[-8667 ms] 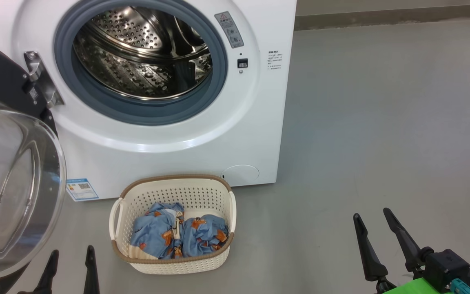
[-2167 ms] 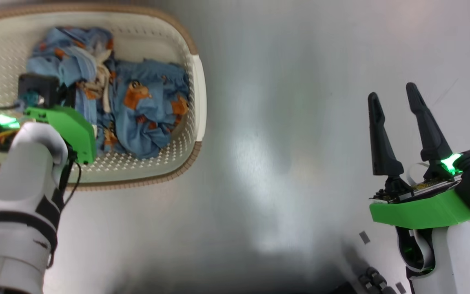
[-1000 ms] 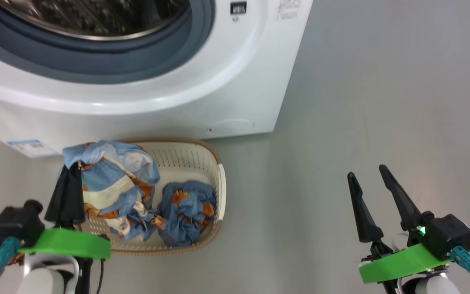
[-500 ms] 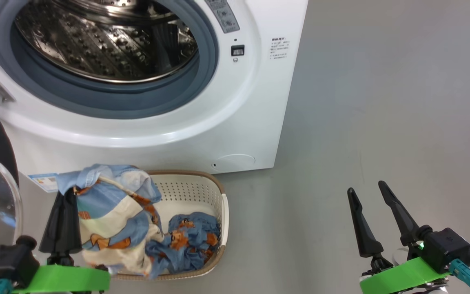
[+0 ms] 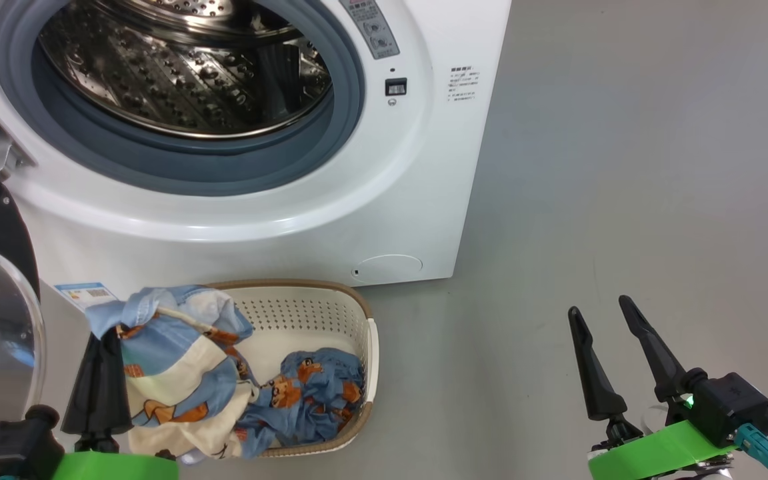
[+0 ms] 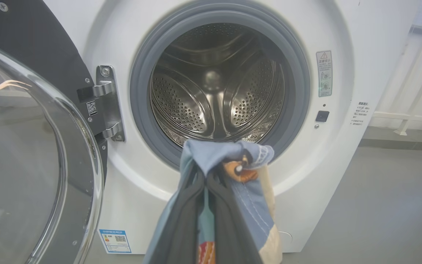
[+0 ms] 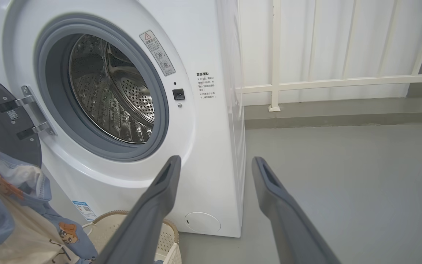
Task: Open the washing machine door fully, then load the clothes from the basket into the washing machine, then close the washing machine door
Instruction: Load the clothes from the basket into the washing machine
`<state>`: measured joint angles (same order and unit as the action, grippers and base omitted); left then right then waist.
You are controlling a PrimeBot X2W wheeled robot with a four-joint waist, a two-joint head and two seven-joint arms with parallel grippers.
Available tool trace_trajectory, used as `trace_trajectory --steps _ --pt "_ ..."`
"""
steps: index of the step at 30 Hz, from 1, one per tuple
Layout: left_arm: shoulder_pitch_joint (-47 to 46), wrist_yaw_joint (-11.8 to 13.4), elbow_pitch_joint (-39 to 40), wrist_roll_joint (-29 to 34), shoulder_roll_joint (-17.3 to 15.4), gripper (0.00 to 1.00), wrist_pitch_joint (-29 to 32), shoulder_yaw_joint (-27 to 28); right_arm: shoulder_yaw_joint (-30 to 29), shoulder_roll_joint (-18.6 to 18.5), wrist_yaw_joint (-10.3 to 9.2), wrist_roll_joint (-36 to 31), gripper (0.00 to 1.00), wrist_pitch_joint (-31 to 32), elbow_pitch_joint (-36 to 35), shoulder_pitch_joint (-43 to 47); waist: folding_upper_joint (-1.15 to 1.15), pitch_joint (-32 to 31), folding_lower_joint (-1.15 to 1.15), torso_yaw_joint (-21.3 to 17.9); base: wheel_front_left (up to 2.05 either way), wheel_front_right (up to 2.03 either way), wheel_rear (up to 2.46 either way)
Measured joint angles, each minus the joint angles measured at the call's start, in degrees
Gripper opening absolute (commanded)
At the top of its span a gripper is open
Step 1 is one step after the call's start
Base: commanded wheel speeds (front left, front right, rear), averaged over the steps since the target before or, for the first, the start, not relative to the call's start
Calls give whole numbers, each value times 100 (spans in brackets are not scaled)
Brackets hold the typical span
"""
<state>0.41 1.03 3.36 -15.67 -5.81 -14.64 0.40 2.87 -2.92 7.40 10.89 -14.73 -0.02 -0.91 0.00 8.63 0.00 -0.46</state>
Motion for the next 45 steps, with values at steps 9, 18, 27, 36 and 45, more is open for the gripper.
trace_trajectory --steps 9,18,27,36,45 --pt "-5 0 -44 0 -2 0 0 -19 -3 0 0 0 100 0 -25 -1 0 86 0 31 0 0 0" --pt "-15 -1 -113 -1 -7 0 1 -59 -4 0 0 0 100 0 -20 -1 0 85 0 51 0 0 0" --pt "-15 0 -126 -1 -10 0 1 -113 -4 0 0 0 100 0 74 2 0 -52 0 68 0 0 0" --pt "104 24 -136 -2 -36 0 1 -141 -1 0 0 0 100 0 125 122 0 -301 0 74 0 0 0" --pt "214 75 -99 -21 -36 0 3 -172 -2 1 0 0 100 0 158 240 0 -425 0 113 0 0 0"
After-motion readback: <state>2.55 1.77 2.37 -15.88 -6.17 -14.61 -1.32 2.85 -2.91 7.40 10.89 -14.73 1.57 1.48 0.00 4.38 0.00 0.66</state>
